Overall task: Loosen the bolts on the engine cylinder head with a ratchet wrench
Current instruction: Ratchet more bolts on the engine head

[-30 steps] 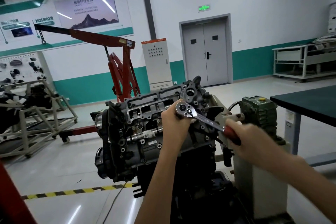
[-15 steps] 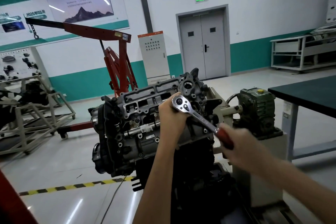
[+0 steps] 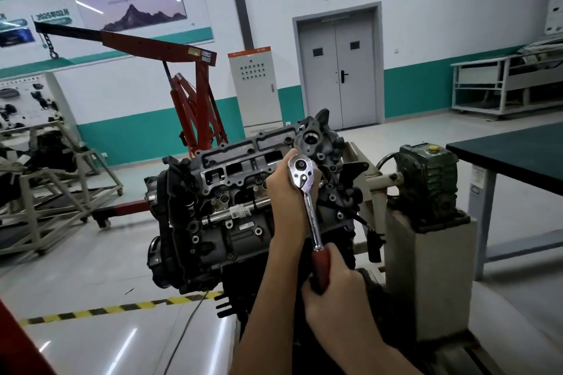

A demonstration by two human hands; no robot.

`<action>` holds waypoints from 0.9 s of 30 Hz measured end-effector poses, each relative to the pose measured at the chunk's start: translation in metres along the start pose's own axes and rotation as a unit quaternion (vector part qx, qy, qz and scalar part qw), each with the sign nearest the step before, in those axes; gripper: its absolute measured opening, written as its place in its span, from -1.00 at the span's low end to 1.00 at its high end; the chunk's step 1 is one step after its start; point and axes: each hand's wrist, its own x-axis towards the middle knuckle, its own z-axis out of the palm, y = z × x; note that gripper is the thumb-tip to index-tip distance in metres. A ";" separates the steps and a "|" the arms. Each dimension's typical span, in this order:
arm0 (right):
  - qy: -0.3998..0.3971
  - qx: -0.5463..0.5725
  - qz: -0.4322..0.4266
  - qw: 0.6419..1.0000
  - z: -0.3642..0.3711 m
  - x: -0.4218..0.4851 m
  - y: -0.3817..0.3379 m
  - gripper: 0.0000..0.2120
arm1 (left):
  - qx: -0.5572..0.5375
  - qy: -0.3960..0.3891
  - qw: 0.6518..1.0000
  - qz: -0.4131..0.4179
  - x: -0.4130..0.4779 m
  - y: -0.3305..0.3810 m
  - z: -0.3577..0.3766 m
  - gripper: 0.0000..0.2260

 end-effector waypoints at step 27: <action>-0.041 -0.084 -0.020 0.995 -0.021 0.010 0.001 -0.71 | -0.053 -0.029 0.995 -0.085 0.010 0.004 -0.013 -0.66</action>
